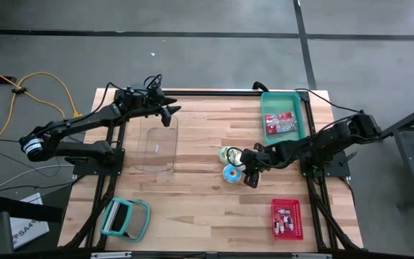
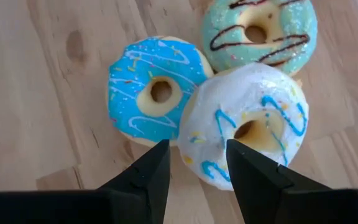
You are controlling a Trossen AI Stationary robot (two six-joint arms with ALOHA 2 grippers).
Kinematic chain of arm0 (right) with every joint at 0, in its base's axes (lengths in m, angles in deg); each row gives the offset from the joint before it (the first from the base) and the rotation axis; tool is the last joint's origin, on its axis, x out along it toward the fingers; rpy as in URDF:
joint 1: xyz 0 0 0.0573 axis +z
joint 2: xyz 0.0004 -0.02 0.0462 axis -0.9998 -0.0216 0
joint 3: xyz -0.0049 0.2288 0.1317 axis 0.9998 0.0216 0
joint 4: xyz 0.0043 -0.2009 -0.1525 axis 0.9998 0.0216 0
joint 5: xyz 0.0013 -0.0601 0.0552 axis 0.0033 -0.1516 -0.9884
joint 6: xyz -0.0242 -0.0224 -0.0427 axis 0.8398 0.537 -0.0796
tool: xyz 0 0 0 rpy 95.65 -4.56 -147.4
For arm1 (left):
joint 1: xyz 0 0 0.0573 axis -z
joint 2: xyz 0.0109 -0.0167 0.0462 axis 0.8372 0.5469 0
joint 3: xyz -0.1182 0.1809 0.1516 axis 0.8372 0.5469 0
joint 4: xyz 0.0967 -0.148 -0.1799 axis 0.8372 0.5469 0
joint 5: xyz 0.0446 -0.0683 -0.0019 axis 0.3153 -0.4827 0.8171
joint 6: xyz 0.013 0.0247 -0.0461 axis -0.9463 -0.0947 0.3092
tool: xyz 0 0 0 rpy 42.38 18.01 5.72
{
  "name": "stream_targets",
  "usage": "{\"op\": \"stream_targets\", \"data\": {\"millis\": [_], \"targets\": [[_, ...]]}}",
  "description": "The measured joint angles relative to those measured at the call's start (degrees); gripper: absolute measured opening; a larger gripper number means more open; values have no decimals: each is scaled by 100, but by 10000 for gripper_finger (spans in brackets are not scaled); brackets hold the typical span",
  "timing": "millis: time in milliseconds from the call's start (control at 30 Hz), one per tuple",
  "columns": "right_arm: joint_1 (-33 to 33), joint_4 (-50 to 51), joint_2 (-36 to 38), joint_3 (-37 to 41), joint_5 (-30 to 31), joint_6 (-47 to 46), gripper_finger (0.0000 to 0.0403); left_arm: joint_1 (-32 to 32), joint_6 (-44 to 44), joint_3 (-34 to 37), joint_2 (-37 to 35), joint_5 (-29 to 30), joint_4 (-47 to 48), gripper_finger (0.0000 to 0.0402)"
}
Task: Pick & Place Food Item
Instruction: Put the white doughnut into the transparent bin
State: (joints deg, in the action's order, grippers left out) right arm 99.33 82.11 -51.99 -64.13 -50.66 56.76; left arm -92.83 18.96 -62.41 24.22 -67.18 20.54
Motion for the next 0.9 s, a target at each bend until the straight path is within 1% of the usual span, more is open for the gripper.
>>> {"op": "stream_targets", "data": {"millis": [133,267,600,900], "targets": [[0,-2,0,2,135,-25,146,2,2,-2,0,2,1,195],[-7,-12,-29,2,142,-25,146,2,20,0,0,0,1,195],[-18,-360,-567,-2,122,-18,146,1,17,0,0,1,-1,195],[-22,-389,-586,-2,118,15,146,2,14,-2,0,1,-5,195]]}}
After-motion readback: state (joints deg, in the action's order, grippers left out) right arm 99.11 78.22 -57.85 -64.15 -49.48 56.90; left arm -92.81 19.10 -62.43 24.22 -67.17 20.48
